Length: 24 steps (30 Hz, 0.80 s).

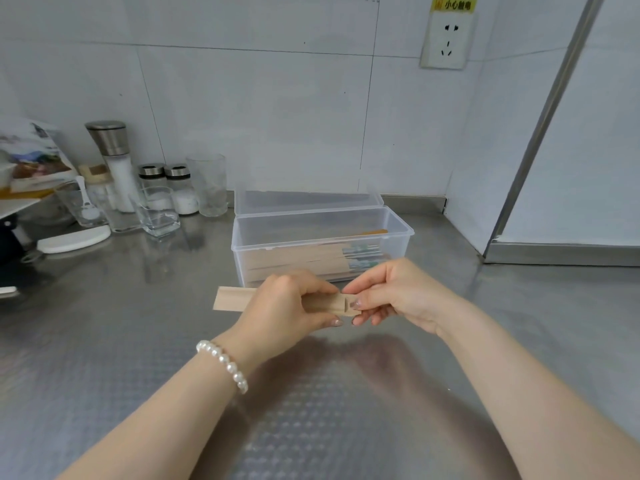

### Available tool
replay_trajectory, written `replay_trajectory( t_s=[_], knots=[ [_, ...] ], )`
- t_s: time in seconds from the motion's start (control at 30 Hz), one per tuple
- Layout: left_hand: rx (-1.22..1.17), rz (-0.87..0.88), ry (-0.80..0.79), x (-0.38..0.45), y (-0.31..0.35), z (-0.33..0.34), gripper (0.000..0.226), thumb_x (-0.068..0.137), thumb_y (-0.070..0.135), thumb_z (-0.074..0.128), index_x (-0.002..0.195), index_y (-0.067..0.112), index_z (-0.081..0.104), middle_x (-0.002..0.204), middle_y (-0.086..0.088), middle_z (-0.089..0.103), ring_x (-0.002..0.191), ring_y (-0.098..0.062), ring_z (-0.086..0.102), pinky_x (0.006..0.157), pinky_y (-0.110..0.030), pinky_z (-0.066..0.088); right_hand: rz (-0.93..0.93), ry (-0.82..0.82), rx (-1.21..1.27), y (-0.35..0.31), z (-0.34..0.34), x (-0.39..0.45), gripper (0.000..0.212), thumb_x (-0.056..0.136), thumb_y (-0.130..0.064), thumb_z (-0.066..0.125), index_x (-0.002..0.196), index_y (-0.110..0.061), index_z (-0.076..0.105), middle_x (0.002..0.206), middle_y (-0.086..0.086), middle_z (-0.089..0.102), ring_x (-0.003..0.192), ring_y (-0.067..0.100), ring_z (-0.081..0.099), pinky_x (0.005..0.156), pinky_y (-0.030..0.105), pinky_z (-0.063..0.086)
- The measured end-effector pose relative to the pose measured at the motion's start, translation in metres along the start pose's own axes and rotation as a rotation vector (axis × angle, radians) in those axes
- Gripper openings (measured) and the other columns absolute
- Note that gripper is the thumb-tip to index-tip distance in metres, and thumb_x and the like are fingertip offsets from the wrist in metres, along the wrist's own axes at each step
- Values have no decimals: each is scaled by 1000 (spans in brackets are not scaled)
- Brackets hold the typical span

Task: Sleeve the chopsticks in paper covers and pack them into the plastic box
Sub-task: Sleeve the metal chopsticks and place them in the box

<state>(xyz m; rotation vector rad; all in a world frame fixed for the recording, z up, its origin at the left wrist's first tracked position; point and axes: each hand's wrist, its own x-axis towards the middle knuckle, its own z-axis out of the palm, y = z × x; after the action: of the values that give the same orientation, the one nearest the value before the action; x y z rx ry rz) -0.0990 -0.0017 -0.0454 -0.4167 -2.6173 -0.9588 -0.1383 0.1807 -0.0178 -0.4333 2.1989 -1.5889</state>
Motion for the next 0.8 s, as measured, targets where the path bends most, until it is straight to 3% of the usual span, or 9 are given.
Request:
replay_trajectory(
  t_s=[0.23, 0.33, 0.43, 0.57, 0.8],
  knots=[
    [-35, -43, 77, 1, 0, 2, 34, 62, 28, 83, 94, 24, 71, 83, 15, 63, 85, -9, 61, 81, -28, 49, -29, 92, -68, 1, 2, 2, 18, 76, 1, 69, 64, -12, 67, 57, 4, 67, 45, 10, 59, 43, 17, 42],
    [-11, -104, 118, 3, -4, -2, 32, 62, 27, 83, 92, 24, 71, 86, 11, 66, 87, -11, 61, 83, -29, 49, -73, 262, -124, 4, -16, 5, 18, 77, 4, 67, 66, -10, 67, 55, 4, 64, 41, 5, 54, 43, 15, 42],
    [15, -161, 131, 3, -8, -3, 30, 63, 28, 82, 90, 25, 70, 85, 10, 66, 86, -12, 60, 82, -30, 48, -94, 399, -327, 16, -32, 13, 24, 73, 1, 73, 60, -17, 65, 60, 5, 61, 51, 7, 52, 55, 16, 42],
    [30, -198, 117, 4, -10, -3, 28, 63, 28, 82, 88, 25, 70, 81, 12, 64, 85, -12, 59, 81, -29, 48, -34, 289, -486, 31, -35, 19, 23, 71, -8, 77, 59, -24, 66, 53, -11, 60, 51, 1, 48, 56, 15, 37],
    [33, -200, 90, 5, -15, -2, 28, 64, 26, 81, 90, 24, 70, 81, 12, 64, 84, -10, 59, 79, -25, 47, -31, 224, -554, 36, -35, 24, 23, 70, -10, 79, 59, -24, 64, 52, -7, 53, 39, -2, 43, 46, 9, 32]
  ],
)
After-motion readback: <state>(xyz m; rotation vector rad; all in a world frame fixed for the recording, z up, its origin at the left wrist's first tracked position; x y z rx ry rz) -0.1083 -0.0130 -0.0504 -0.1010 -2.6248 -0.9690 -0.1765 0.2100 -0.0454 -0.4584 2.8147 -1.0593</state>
